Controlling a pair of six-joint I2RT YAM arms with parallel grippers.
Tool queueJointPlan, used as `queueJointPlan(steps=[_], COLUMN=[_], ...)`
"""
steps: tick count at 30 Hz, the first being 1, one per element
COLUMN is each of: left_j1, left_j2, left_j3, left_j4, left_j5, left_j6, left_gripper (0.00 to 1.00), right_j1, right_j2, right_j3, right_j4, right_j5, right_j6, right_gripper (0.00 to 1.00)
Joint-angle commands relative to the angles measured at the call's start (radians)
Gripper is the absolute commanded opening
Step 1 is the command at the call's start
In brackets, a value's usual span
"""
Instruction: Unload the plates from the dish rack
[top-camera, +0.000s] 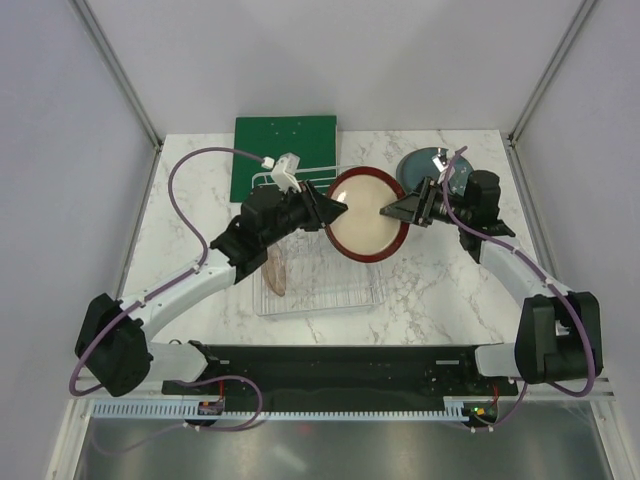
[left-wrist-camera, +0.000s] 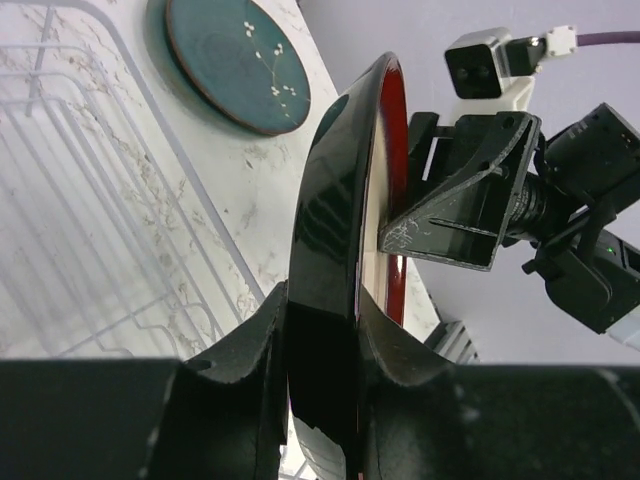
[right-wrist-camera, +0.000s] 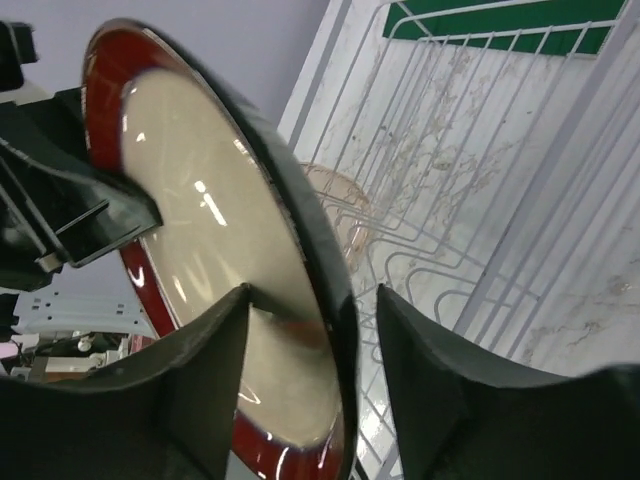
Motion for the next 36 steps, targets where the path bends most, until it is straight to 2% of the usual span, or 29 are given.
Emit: queueJointPlan(steps=[1,2,3,4,6,7,8,9,10,11,12,13,15,16,20,23,26,30,36], left_j1=[0.035,0.037,0.04,0.044,0.052,0.055,0.055,0.057,0.058,0.06,0.06,0.06,0.061,0.061,0.061,0.061,0.06,0.06,0.058], left_j2=[-0.01,-0.009,-0.013,-0.017,-0.023,-0.031,-0.037,-0.043,-0.057,-0.063,-0.068,-0.074,-0.075,-0.078,-0.109,-0.17,-0.23,-0.302,-0.407], left_j3=[-0.009,-0.024,-0.031,-0.04,-0.048,-0.043,-0.037,-0.04,-0.043,-0.051,-0.049,-0.045,-0.023,-0.012,0.006,-0.003,-0.011,-0.032,-0.083], left_j4=[0.403,0.403,0.406,0.409,0.362,0.32,0.29,0.242,0.223,0.207,0.181,0.127,0.061,-0.006,-0.121,-0.171,-0.246,-0.329,-0.407], left_j5=[0.144,0.144,0.143,0.146,0.141,0.135,0.114,0.1,0.086,0.059,0.045,0.029,-0.029,-0.05,-0.217,-0.271,-0.317,-0.373,-0.425], left_j6=[-0.178,-0.177,-0.174,-0.169,-0.149,-0.105,-0.082,-0.039,-0.019,-0.002,0.015,0.055,0.096,0.136,0.22,0.289,0.339,0.382,0.376], left_gripper=[0.02,0.02,0.02,0.02,0.02,0.12,0.29,0.38,0.36,0.41,0.5,0.74,0.96,1.0,1.0,1.0,1.0,1.0,1.0], right_j1=[0.006,0.006,0.006,0.006,0.006,0.006,0.005,0.005,0.005,0.005,0.003,0.005,-0.001,-0.007,-0.075,-0.185,-0.246,-0.282,-0.305], right_j2=[0.011,0.009,0.009,0.005,0.002,-0.001,-0.006,-0.021,-0.028,-0.032,-0.035,-0.037,-0.031,-0.025,0.015,0.077,0.204,0.394,0.598], right_j3=[0.003,0.008,0.02,0.026,0.058,0.067,0.077,0.093,0.104,0.116,0.147,0.165,0.224,0.245,0.346,0.443,0.579,0.661,0.781], right_j4=[0.088,0.088,0.082,0.066,-0.008,-0.021,-0.033,-0.062,-0.075,-0.09,-0.125,-0.148,-0.202,-0.217,-0.268,-0.322,-0.411,-0.415,-0.403], right_j5=[0.002,0.002,0.008,0.018,0.06,0.069,0.083,0.119,0.135,0.15,0.17,0.202,0.244,0.279,0.325,0.406,0.456,0.492,0.485], right_j6=[-0.004,-0.002,-0.004,-0.005,-0.04,-0.045,-0.053,-0.06,-0.065,-0.071,-0.077,-0.083,-0.102,-0.106,-0.102,-0.109,-0.131,-0.136,-0.14], right_gripper=[0.47,0.41,0.3,0.0,0.0,0.0,0.0,0.0,0.0,0.0,0.0,0.0,0.0,0.0,0.0,0.0,0.0,0.0,0.0])
